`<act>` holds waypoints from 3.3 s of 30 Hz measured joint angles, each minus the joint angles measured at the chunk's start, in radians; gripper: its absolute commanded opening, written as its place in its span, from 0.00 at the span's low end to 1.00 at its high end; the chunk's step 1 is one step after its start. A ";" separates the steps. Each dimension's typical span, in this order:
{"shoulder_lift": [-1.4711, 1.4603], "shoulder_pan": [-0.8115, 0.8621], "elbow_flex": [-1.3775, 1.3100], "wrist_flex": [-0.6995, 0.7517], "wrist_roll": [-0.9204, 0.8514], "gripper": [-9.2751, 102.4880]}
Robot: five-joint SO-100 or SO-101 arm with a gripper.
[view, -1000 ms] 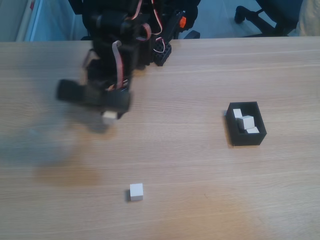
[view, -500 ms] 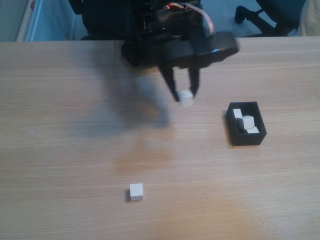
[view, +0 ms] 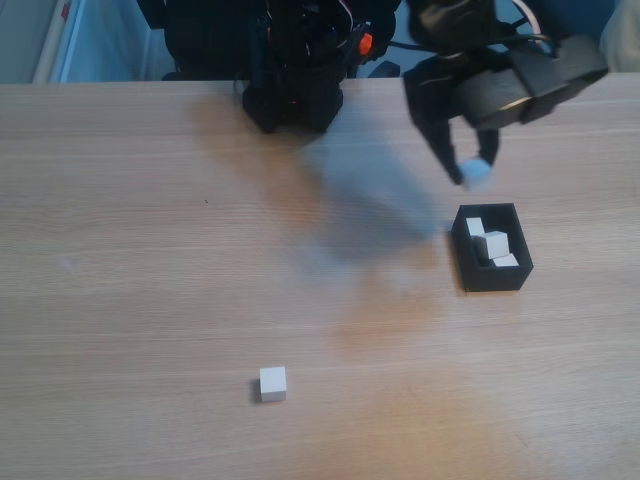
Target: Pick blocks and place them in the box.
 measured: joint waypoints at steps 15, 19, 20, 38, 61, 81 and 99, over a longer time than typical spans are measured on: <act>-0.078 -0.071 -0.052 -0.086 0.100 0.19; -0.078 -0.049 -0.052 -0.087 0.100 0.17; -0.077 -0.043 -0.041 -0.087 0.100 0.15; 0.411 0.416 0.489 0.087 -0.049 0.20; -0.354 0.782 -0.092 -0.063 -0.336 0.26; -0.703 0.785 -0.387 -0.183 -0.337 0.27; -0.910 0.822 -0.565 -0.230 -0.379 0.27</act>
